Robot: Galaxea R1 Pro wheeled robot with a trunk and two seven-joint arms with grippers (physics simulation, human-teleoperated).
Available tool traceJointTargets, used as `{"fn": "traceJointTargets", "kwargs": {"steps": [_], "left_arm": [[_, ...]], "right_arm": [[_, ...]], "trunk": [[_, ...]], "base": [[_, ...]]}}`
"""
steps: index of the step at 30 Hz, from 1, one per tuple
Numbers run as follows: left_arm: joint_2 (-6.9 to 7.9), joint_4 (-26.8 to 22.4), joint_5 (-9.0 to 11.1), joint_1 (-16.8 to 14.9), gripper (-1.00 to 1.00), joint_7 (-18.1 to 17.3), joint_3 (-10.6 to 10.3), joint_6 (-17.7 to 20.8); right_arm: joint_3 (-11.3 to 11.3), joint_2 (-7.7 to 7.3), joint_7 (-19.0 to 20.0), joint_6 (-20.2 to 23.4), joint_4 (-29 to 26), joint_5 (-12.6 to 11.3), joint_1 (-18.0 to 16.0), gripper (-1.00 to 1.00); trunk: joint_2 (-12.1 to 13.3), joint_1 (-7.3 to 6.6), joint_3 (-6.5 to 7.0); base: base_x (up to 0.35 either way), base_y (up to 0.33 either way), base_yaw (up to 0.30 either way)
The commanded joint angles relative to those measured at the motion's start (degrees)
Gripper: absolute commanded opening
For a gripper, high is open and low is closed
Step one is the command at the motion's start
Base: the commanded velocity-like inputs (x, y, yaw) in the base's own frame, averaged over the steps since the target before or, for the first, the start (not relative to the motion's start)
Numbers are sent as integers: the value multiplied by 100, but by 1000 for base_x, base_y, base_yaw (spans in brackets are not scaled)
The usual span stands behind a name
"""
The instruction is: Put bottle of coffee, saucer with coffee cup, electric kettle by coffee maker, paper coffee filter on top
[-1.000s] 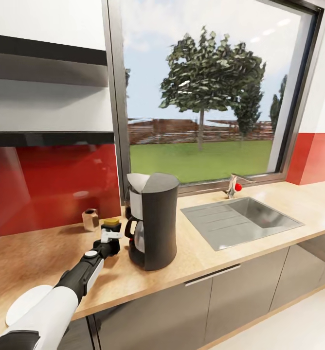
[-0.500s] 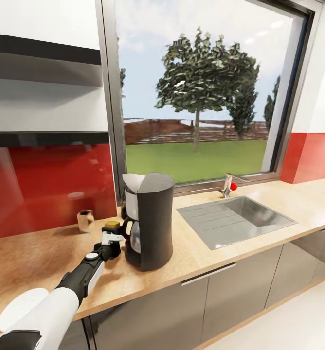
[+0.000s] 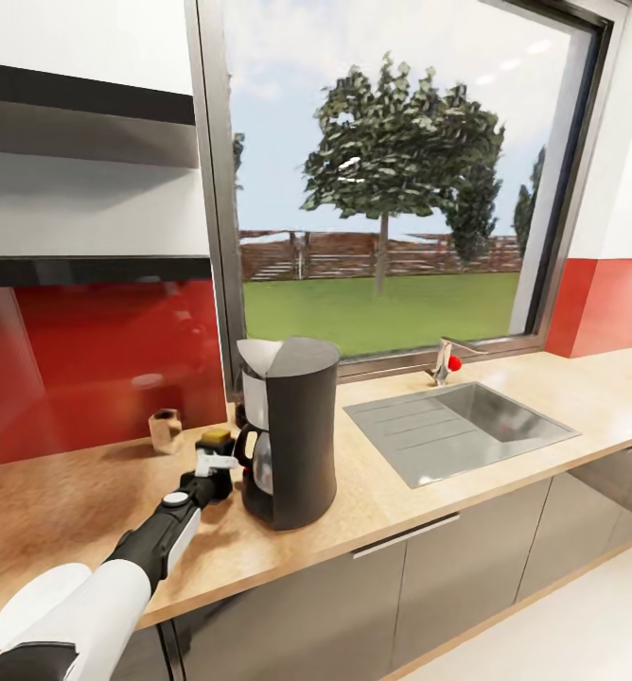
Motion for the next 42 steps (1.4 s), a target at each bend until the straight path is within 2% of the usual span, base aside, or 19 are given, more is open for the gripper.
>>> {"fn": "traceJointTargets", "kwargs": {"steps": [1,5,20,21,30,35,42], "left_arm": [[3,-9,-27,-1,-100,-2,-4,-42],[3,191,-28,-1,-100,-2,3,-288],[0,334,-28,-1,-100,-2,7,-328],[1,335,-28,-1,100,-2,9,-328],[3,336,-28,0,100,-2,12,-330],[6,377,-28,0,100,-2,13,-508],[5,389,-21,2,100,-1,13,-538]], "right_arm": [[47,-5,10,-9,-9,-60,0,100],[47,-4,10,-8,-5,-55,0,100],[47,-4,10,-8,-2,-53,0,100],[47,-4,10,-8,-2,-53,0,100],[47,-4,10,-7,-6,-61,0,100],[47,-4,10,-1,-6,-62,0,100],[47,-4,10,-5,-6,-62,0,100]], "trunk": [[-7,2,-9],[-7,2,-9],[-7,2,-9],[-7,2,-9],[-7,2,-9],[-7,2,-9],[-7,2,-9]], "base": [[0,0,0],[0,0,0],[0,0,0],[0,0,0],[0,0,0],[0,0,0],[0,0,0]]}}
